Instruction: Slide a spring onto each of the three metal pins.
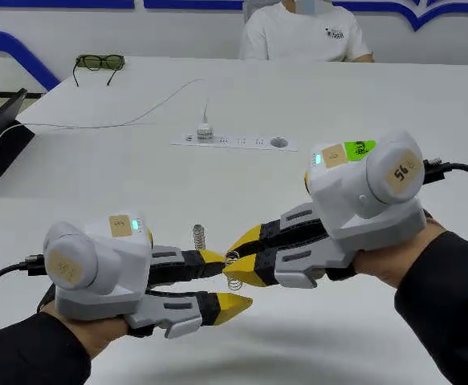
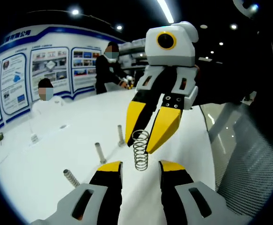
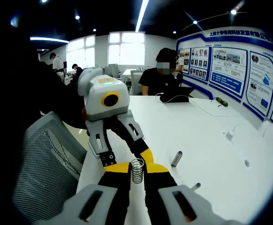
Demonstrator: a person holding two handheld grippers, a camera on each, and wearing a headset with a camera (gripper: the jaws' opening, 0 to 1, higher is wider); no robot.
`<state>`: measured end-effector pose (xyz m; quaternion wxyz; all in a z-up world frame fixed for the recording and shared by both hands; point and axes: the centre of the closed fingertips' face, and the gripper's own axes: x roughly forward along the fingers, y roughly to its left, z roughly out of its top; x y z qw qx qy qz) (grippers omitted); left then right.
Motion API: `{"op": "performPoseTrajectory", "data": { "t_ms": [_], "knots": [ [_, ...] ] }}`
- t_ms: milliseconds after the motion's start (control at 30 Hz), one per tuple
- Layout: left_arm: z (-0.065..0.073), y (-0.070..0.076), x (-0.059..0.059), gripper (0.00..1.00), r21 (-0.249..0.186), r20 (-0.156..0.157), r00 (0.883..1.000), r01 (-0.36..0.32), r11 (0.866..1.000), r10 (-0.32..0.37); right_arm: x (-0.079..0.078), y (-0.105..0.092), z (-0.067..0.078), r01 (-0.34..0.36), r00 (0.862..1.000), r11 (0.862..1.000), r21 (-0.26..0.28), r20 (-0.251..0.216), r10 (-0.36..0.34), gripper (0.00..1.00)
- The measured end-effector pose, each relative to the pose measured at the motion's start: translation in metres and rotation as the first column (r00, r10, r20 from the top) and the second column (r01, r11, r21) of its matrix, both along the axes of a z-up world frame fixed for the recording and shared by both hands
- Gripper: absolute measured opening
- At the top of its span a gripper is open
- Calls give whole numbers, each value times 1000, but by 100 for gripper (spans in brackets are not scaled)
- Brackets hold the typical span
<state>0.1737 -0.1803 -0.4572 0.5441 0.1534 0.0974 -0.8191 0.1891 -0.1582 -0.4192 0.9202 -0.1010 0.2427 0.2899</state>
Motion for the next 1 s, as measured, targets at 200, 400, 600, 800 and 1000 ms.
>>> {"op": "performPoseTrajectory", "data": {
  "t_ms": [200,400,600,800,1000],
  "knots": [
    [1,1,7,41,-13,-19,999,-38,999,38,4,-14,6,38,999,999,8,17,-38,12],
    [1,3,14,47,-16,-36,997,-68,998,67,8,-31,13,87,995,996,12,38,-88,12],
    [-1,6,19,52,-12,-44,995,-94,995,94,15,-53,20,147,987,989,11,63,-148,12],
    [-2,7,23,55,-11,-48,993,-111,994,111,25,-75,21,223,971,975,7,88,-223,12],
    [-2,9,25,58,-9,-54,991,-123,992,122,35,-93,21,282,954,959,21,100,-283,12]
  ]
}}
